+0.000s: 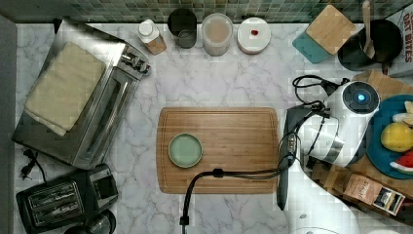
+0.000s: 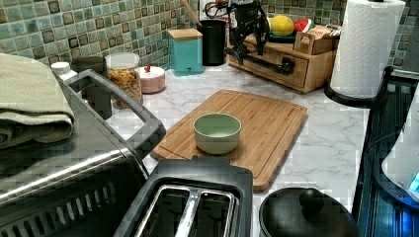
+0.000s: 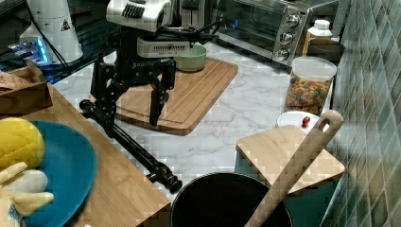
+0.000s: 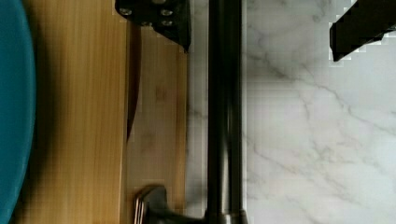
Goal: Open the drawer.
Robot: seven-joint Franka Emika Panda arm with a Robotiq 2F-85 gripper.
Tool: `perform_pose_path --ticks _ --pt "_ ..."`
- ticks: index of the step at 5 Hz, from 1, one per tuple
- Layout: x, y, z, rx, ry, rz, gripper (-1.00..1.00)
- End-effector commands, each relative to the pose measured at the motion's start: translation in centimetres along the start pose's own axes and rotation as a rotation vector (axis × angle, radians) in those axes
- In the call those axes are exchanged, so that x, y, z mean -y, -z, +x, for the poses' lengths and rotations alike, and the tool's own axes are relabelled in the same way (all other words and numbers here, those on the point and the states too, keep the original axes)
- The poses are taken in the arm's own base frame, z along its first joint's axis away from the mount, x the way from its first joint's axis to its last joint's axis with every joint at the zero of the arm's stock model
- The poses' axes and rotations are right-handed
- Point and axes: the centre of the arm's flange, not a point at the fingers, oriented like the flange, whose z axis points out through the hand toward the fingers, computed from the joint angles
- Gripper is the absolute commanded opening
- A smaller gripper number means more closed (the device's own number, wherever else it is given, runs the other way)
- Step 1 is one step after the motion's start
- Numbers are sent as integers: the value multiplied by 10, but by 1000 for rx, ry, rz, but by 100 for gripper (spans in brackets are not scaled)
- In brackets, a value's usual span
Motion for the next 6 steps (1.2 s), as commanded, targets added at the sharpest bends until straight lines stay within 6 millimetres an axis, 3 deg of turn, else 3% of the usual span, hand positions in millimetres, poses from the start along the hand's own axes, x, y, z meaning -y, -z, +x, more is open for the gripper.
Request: perform_pose_path --ticks 1,2,5,6 --pt "-6 6 41 -78 22 72 100" --pt "-7 -5 40 -65 44 18 100" --pt "2 -38 30 -65 44 124 100" --pt "23 -46 27 -47 27 160 100"
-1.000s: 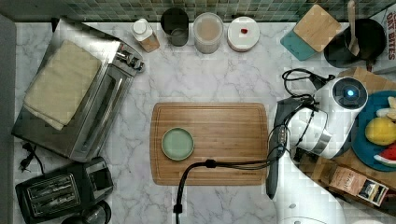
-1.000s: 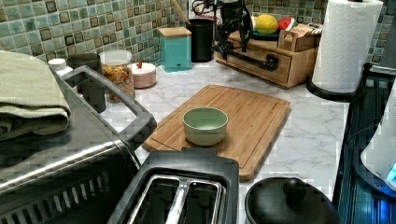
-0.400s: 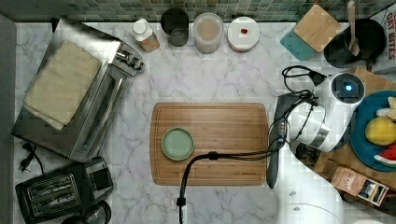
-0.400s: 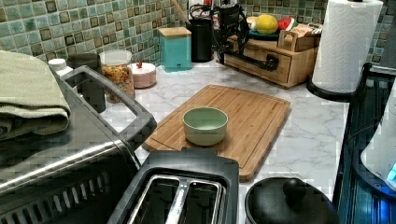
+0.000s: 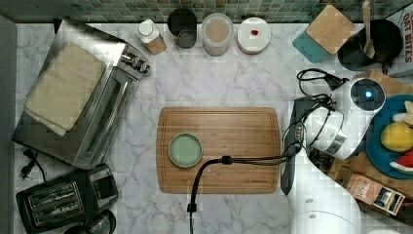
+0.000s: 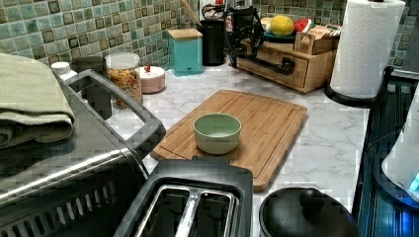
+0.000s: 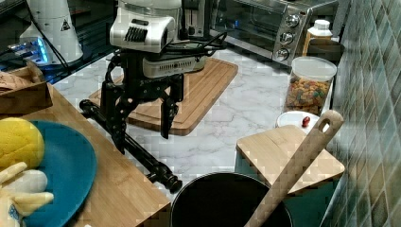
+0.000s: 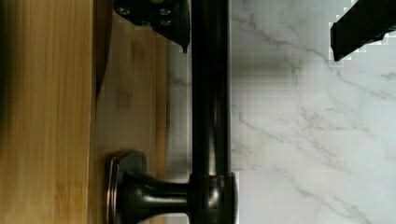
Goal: Open the drawer.
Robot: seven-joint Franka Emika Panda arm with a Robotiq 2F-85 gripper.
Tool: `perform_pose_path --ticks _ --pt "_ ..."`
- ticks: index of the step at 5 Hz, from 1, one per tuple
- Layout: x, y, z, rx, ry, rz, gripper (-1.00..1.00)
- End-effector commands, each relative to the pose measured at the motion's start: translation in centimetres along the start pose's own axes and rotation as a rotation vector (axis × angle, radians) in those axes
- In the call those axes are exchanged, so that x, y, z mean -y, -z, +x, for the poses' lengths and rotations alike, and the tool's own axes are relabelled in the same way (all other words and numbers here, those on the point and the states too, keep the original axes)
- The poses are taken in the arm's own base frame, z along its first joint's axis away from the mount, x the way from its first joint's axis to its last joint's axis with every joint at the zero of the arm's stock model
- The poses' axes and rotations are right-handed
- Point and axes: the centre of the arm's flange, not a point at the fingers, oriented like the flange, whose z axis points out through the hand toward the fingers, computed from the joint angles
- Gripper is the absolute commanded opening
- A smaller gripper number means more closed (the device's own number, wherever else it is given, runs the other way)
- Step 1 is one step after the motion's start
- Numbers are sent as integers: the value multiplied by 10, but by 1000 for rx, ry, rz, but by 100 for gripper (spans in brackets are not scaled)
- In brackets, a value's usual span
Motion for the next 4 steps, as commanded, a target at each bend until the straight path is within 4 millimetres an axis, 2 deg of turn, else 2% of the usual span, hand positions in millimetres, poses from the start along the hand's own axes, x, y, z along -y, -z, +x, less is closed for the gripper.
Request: perform_pose_path --ticks 1,2,4 --pt "57 -32 0 26 -46 138 100" --pt "90 -34 -10 48 -79 158 100" --pt "191 -25 -17 54 -68 181 100"
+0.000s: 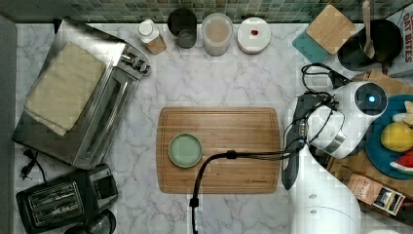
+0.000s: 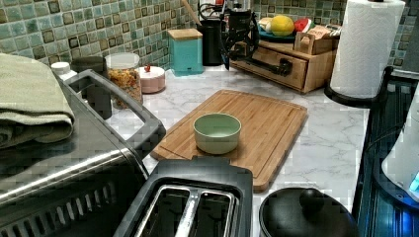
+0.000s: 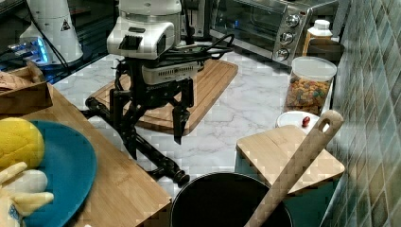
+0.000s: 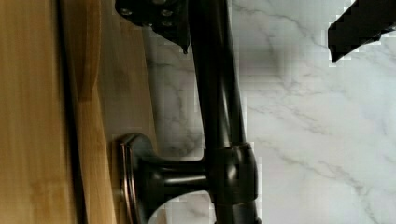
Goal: Open the drawer.
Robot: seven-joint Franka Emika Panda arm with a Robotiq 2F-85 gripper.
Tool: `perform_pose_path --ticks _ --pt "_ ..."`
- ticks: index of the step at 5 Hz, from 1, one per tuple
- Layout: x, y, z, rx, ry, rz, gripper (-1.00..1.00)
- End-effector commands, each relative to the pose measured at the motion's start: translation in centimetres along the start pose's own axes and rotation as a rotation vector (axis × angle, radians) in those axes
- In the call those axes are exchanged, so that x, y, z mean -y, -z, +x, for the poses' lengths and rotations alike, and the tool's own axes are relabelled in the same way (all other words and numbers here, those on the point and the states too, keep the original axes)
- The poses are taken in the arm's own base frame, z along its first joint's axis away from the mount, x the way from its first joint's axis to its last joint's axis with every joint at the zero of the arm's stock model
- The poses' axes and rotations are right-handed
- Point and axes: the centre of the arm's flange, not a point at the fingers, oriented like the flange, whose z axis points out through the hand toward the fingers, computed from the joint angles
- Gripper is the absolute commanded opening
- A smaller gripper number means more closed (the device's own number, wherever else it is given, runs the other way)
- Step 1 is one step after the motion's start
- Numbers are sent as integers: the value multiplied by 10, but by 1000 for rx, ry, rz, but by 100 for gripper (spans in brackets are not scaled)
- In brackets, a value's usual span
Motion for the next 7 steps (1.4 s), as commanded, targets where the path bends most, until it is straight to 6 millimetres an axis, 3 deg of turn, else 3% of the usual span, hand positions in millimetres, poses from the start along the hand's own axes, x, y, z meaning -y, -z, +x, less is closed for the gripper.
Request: perform_pose_path --ticks 1,4,5,6,7 --pt "212 -24 -61 123 55 108 100" --pt "305 -12 -88 154 26 153 100" --pt "321 -5 -99 171 -9 174 100" --pt "320 3 -117 133 -74 195 100" --pt "320 3 -117 133 -75 195 100"
